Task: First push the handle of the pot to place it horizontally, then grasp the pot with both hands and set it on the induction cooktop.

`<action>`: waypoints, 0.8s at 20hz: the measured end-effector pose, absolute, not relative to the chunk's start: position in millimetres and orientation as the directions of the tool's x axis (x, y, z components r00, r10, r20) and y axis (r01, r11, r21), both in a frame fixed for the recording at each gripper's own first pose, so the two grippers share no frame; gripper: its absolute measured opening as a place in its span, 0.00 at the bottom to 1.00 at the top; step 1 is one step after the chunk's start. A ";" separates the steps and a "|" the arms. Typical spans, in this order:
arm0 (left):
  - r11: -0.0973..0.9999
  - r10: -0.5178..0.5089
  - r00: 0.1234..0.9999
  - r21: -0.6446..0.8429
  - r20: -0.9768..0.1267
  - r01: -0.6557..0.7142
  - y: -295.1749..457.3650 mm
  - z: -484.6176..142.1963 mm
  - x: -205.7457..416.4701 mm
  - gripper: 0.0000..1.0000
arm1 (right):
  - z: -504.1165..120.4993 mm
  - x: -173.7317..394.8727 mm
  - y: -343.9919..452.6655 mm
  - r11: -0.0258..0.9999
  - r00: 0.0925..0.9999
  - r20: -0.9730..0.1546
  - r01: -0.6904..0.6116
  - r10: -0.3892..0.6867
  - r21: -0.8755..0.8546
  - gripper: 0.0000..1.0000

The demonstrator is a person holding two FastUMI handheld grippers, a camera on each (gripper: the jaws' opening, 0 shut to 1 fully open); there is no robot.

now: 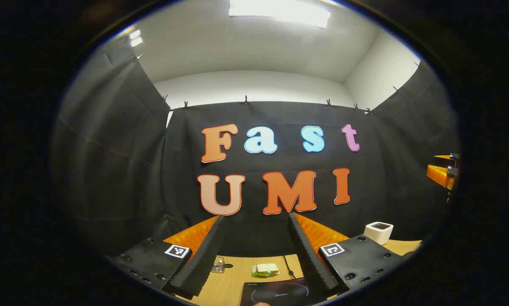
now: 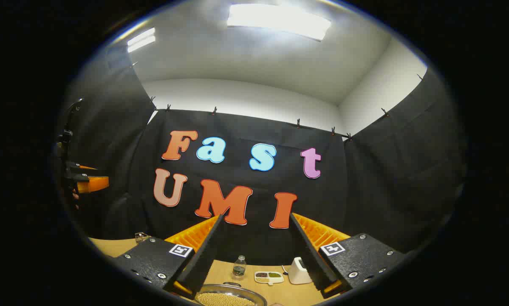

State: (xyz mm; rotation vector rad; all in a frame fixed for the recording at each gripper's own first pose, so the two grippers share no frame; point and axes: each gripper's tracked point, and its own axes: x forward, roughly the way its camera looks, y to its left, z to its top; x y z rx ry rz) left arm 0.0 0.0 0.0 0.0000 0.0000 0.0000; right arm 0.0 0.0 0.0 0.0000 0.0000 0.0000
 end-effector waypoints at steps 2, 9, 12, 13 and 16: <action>1.000 0.001 1.000 -0.001 -0.017 -0.001 -3.3 -5.5 3.9 0.96 | -8.6 1.8 -2.4 1.000 1.000 -0.028 0.007 -0.006 0.009 0.93; 1.000 0.003 0.992 0.011 -0.128 -0.002 -8.9 -37.0 16.0 0.96 | -28.9 14.8 -5.0 0.999 0.994 -0.105 0.019 -0.016 0.032 0.92; 1.000 0.012 0.988 0.010 -0.153 -0.011 -6.0 -43.0 21.9 0.96 | -33.4 15.9 -2.6 0.999 0.991 -0.131 0.007 -0.002 0.036 0.93; 1.000 0.011 0.988 0.003 -0.157 -0.011 -6.9 -45.0 20.8 0.96 | -32.9 17.3 -2.3 0.999 0.991 -0.134 0.006 -0.002 0.033 0.93; 1.000 0.012 0.987 0.005 -0.158 -0.012 -7.9 -43.9 22.9 0.96 | -29.6 17.4 -3.5 1.000 0.991 -0.135 0.004 0.000 0.030 0.92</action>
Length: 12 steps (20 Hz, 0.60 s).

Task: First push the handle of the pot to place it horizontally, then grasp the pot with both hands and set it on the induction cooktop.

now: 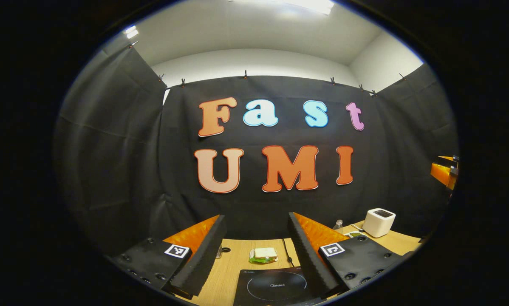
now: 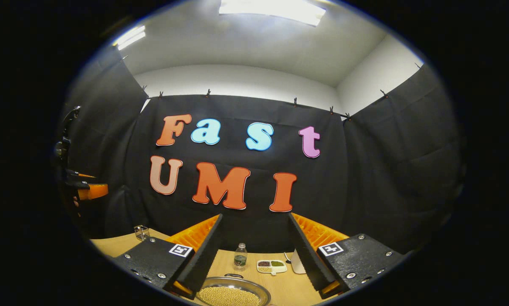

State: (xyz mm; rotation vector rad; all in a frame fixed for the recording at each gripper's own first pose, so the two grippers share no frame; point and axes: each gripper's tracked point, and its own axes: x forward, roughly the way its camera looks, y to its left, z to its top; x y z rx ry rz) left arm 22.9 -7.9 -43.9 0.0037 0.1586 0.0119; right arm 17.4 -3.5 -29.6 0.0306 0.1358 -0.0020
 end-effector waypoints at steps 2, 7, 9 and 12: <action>1.000 0.008 0.990 0.009 -0.143 -0.007 -9.4 -38.9 24.0 0.96 | -26.4 15.2 1.2 0.999 0.990 -0.138 -0.010 0.016 0.042 0.92; 1.000 0.015 0.996 -0.013 -0.089 -0.017 -3.6 -12.7 23.6 0.96 | -10.3 7.7 9.0 0.998 0.990 -0.128 -0.043 0.050 0.054 0.93; 0.999 0.031 0.997 -0.032 -0.068 -0.034 4.5 2.0 23.6 0.96 | -1.4 4.3 11.5 0.997 0.992 -0.114 -0.049 0.055 0.051 0.92; 0.997 0.061 0.998 -0.038 -0.033 -0.062 16.2 19.5 18.8 0.96 | 2.4 -5.9 22.8 0.994 0.989 -0.117 -0.080 0.089 0.073 0.92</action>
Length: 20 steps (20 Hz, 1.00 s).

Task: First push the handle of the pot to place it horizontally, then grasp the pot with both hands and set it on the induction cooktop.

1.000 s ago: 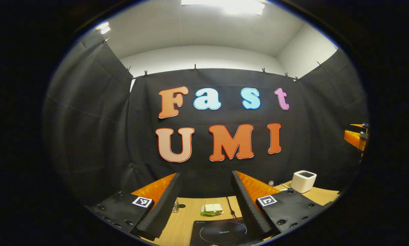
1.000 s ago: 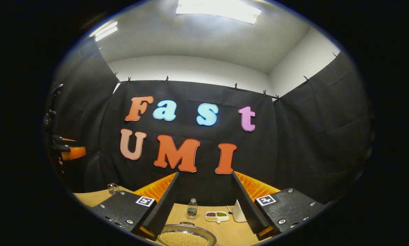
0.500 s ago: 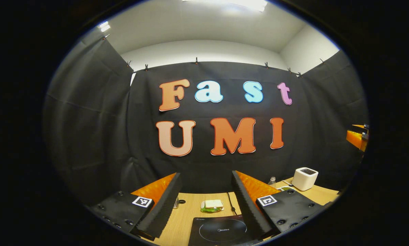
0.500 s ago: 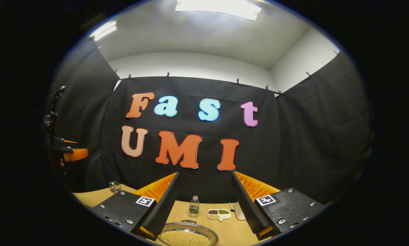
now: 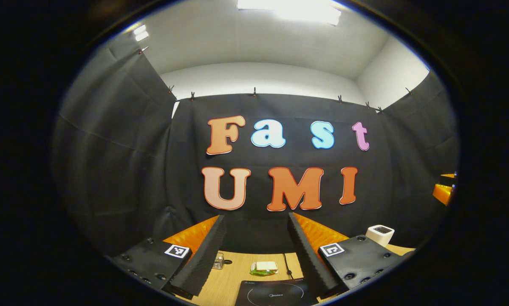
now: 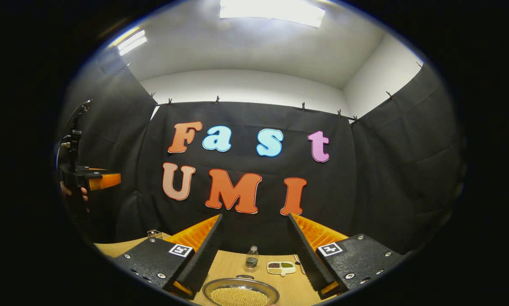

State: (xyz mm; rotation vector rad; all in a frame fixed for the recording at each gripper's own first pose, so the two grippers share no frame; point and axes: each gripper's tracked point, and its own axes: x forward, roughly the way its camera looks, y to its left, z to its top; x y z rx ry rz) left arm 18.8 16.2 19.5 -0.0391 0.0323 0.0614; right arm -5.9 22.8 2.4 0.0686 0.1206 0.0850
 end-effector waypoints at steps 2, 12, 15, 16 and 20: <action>0.997 0.067 0.997 -0.033 -0.022 -0.068 18.4 21.8 11.4 0.95 | -6.9 -14.2 32.2 0.989 0.982 -0.143 -0.111 0.123 0.093 0.91; 0.996 0.067 0.997 -0.051 -0.028 -0.068 26.0 21.6 -12.8 0.96 | -158.3 -101.2 92.2 0.945 0.784 -0.530 -0.254 0.325 0.205 0.81; 0.996 0.073 0.997 -0.042 -0.026 -0.074 29.6 23.2 -20.9 0.95 | -197.3 -131.8 103.2 0.934 0.690 -0.631 -0.238 0.355 0.266 0.69; 0.996 0.076 0.997 -0.037 -0.026 -0.077 30.6 22.8 -24.3 0.95 | -210.1 -140.6 110.4 0.929 0.653 -0.662 -0.234 0.368 0.286 0.62; 0.996 0.089 0.995 -0.024 -0.033 -0.090 38.4 19.5 -29.8 0.96 | -247.2 -165.6 139.3 0.911 0.530 -0.742 -0.256 0.412 0.323 0.34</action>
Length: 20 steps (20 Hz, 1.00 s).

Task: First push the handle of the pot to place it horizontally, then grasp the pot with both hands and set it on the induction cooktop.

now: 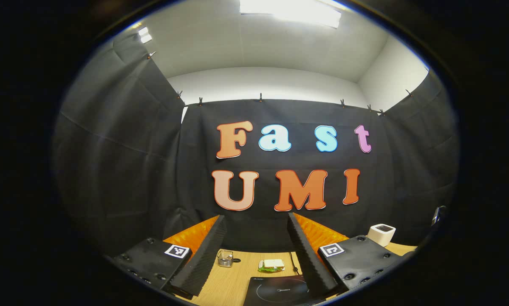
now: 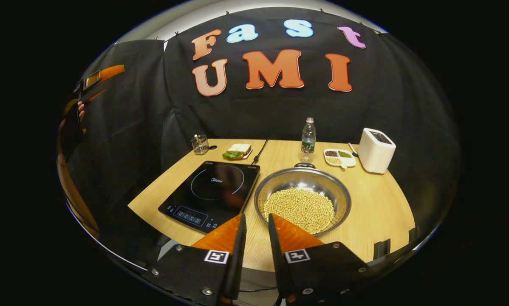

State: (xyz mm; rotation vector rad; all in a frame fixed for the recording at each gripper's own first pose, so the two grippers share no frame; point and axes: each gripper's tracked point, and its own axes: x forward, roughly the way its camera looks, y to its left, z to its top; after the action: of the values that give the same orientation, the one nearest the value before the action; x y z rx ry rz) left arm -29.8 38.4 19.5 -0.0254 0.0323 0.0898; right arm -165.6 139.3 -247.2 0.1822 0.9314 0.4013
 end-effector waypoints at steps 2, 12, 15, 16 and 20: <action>0.996 0.091 0.995 -0.019 -0.050 -0.092 41.9 12.0 -30.6 0.95 | -259.7 -173.0 148.8 0.901 0.470 -0.769 -0.257 0.433 0.350 0.22; 0.999 0.047 0.986 0.026 -0.162 -0.044 36.1 -46.7 -20.2 0.96 | -342.0 -209.0 178.4 0.877 0.145 -0.870 -0.181 0.471 0.445 0.00; 0.998 0.050 0.980 0.033 -0.191 -0.044 38.3 -62.6 -17.5 0.96 | -359.5 -207.8 180.2 0.885 0.106 -0.885 -0.171 0.454 0.434 0.00; 0.999 0.047 0.979 0.034 -0.200 -0.041 38.2 -66.9 -17.0 0.96 | -364.2 -206.7 180.9 0.887 0.100 -0.888 -0.174 0.448 0.427 0.00; 0.999 0.039 0.974 0.031 -0.225 -0.033 39.6 -80.0 -11.8 0.96 | -381.2 -197.4 177.8 0.896 0.085 -0.898 -0.148 0.432 0.417 0.00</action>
State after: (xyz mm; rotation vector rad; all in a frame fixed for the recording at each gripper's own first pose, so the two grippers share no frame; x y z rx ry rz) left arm -11.8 39.6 -80.0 0.0273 0.2278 0.0365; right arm -197.4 177.8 -381.2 0.2419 1.4237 0.4391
